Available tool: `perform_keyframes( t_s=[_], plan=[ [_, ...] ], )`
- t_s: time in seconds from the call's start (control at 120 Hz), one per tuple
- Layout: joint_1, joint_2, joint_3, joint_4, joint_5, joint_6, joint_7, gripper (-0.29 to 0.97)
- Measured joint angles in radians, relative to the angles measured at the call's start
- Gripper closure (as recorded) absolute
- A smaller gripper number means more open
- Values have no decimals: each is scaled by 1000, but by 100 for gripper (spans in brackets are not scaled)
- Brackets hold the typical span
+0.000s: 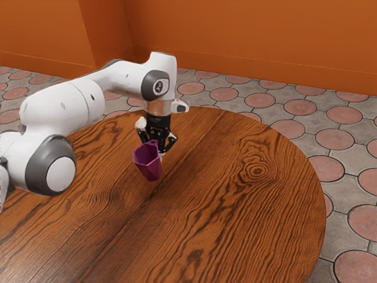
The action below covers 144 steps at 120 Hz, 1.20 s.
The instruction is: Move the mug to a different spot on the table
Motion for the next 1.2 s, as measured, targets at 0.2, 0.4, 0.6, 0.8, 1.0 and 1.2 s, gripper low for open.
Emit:
perform_keyframes(
  t_s=[0.2,0.4,0.6,0.8,1.0,1.2],
  plan=[
    [4,43,-19,22,1,22,10,77],
    [4,48,-18,25,-4,40,21,60],
    [4,48,-18,23,-18,75,38,25],
    [4,6,-10,-8,-22,191,103,11],
    [0,-207,-5,-153,-19,269,182,5],
    [-4,-521,35,-452,-28,293,234,3]
  ],
)
